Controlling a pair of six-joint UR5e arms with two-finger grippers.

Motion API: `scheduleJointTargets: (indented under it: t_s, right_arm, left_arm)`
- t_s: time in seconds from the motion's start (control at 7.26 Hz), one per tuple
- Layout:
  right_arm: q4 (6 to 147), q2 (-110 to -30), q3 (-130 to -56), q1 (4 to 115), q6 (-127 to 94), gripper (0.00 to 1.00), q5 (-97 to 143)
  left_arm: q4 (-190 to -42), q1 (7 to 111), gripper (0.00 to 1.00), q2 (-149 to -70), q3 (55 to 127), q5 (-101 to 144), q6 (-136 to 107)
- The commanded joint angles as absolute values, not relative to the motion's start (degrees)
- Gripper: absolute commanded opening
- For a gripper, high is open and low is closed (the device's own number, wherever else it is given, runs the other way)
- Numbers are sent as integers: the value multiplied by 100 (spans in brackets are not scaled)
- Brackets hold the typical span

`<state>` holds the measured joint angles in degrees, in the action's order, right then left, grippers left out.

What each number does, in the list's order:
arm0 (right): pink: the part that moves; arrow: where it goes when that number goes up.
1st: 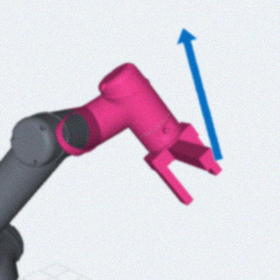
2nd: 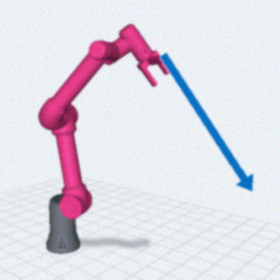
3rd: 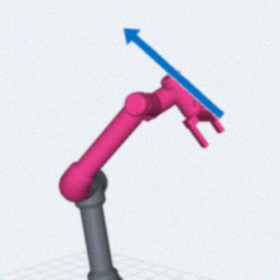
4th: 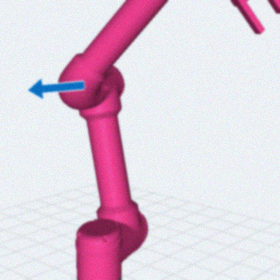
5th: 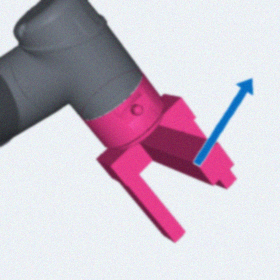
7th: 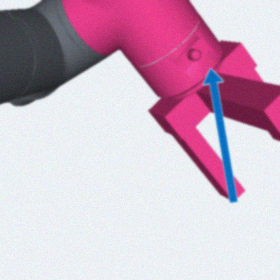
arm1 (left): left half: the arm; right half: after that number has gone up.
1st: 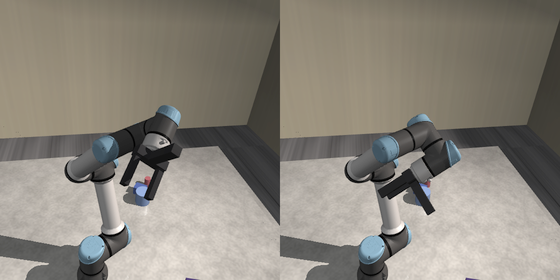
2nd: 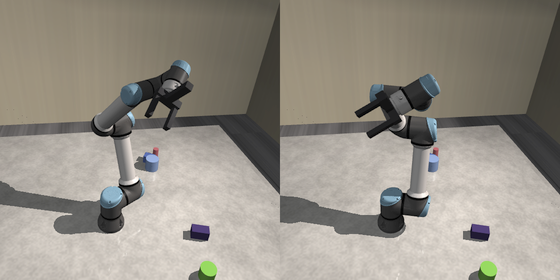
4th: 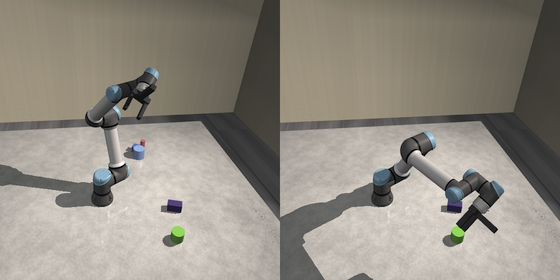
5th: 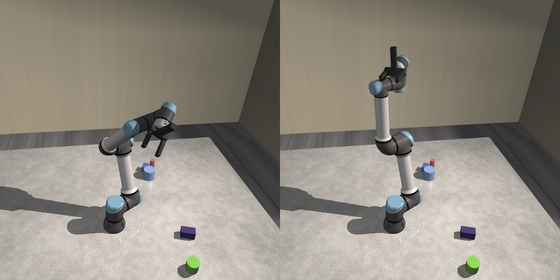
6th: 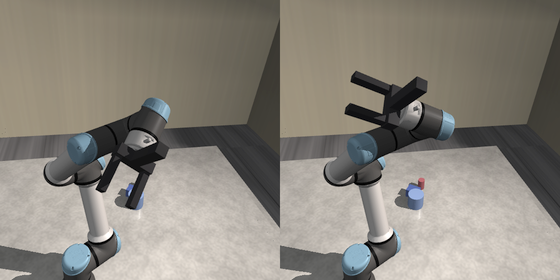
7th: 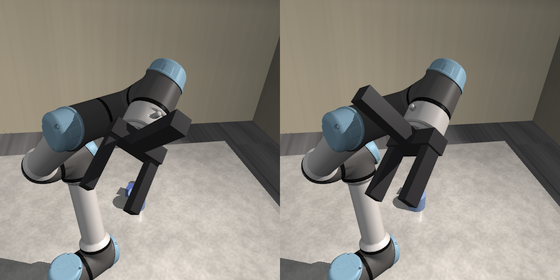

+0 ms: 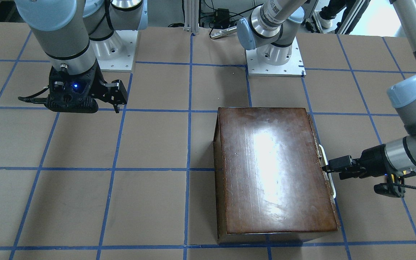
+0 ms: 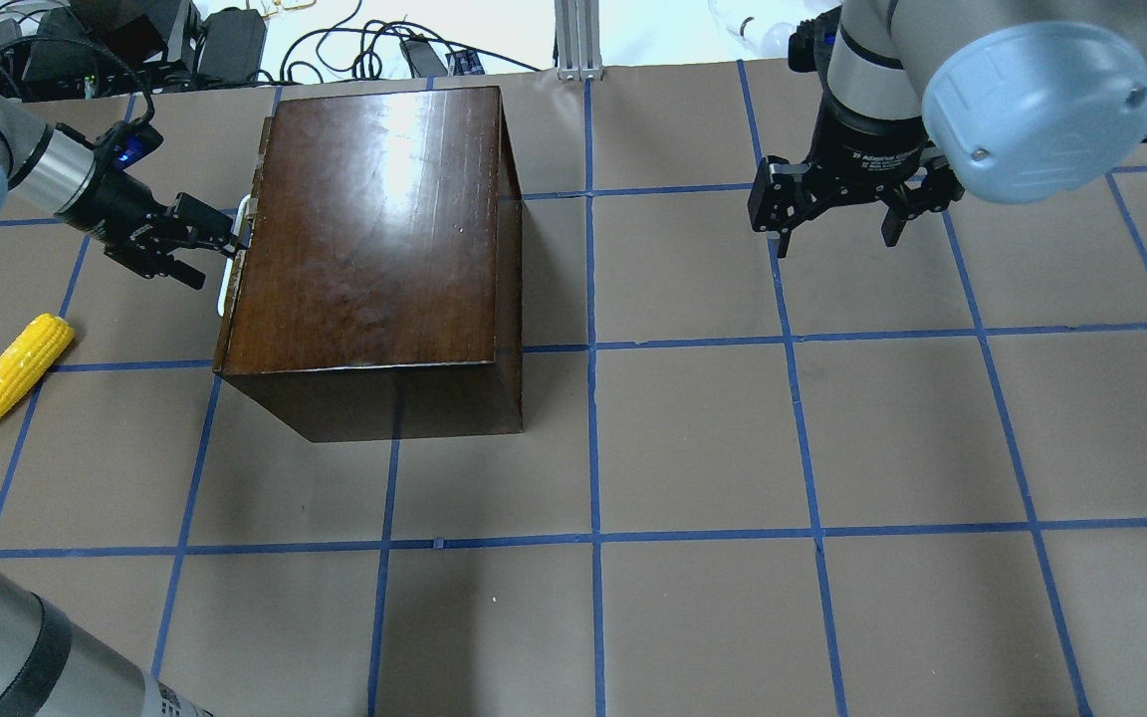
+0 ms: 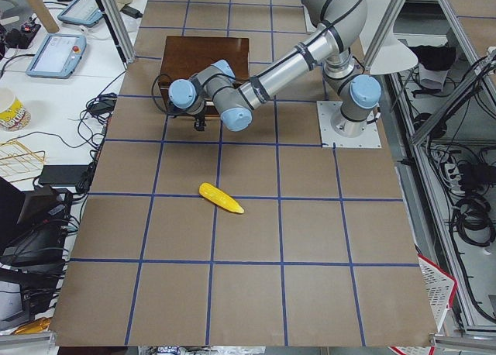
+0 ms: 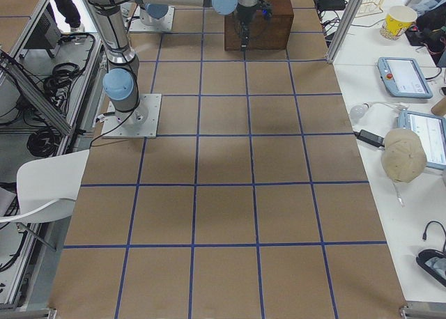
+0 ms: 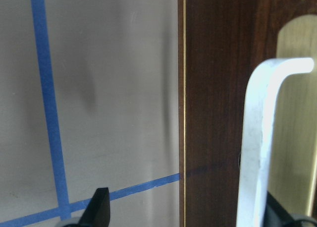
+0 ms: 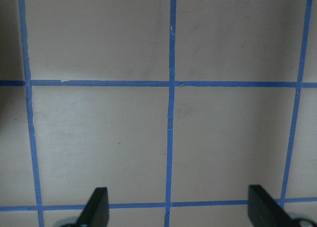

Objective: Open drawer and put corn inside
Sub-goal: 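Close the left gripper on the white drawer handle, then pull the drawer handle outward with the left gripper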

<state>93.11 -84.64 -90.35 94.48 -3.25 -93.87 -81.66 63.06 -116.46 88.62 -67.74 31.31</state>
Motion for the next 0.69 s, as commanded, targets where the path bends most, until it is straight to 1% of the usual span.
scheduleJointTargets:
  t_s: [0.0,0.55]
  right_arm:
    - [9308,-8464,-9035,9448,-325,100,-9387]
    - [9308,-8464,-9035,9448,-316,100,-9387]
  left_arm:
    - [-8165,6293,100,-11646,8842,-6785,3146]
    - [-8165,6223,100,-11689,8798,-6978,3349]
